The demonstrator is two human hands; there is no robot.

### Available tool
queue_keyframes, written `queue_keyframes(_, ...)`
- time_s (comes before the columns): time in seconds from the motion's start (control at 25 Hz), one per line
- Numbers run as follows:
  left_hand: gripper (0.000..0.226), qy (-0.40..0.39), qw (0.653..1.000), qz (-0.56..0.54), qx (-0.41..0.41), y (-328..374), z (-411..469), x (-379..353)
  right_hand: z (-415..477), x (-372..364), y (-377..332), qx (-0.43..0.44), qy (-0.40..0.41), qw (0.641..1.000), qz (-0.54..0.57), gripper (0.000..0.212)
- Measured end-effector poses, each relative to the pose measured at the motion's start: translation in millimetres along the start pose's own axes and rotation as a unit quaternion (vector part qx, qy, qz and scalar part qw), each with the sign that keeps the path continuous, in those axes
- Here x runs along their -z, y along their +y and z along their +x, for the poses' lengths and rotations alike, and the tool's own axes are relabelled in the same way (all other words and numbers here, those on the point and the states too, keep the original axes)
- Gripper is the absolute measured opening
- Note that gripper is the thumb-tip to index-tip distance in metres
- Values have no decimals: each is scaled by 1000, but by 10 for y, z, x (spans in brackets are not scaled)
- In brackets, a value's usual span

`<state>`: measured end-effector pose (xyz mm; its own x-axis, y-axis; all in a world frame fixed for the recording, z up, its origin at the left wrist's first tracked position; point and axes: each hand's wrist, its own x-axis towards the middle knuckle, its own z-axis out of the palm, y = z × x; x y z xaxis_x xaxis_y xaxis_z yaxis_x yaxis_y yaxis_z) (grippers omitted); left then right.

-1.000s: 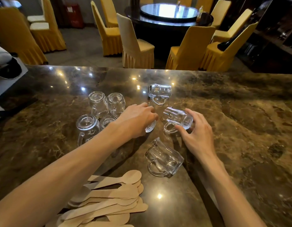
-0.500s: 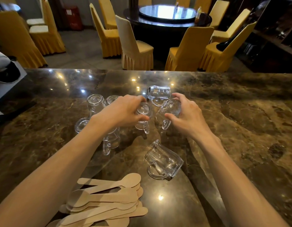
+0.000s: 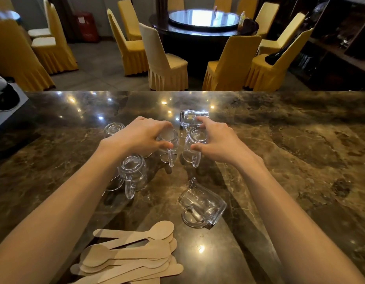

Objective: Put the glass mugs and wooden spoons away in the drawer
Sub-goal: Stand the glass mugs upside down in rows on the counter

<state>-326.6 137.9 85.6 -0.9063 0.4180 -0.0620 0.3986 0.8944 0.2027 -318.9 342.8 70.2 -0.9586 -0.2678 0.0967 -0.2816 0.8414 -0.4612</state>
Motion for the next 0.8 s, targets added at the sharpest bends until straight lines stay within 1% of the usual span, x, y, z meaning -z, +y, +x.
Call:
queue_keyframes(0.44, 60, -30, 999, 44, 4, -39, 53, 68, 86, -45, -38, 2, -34, 999, 2, 86)
queue_keyframes(0.8, 59, -39, 999, 36, 10, -59, 64, 71, 176, -113, -78, 16, -35, 999, 3, 84)
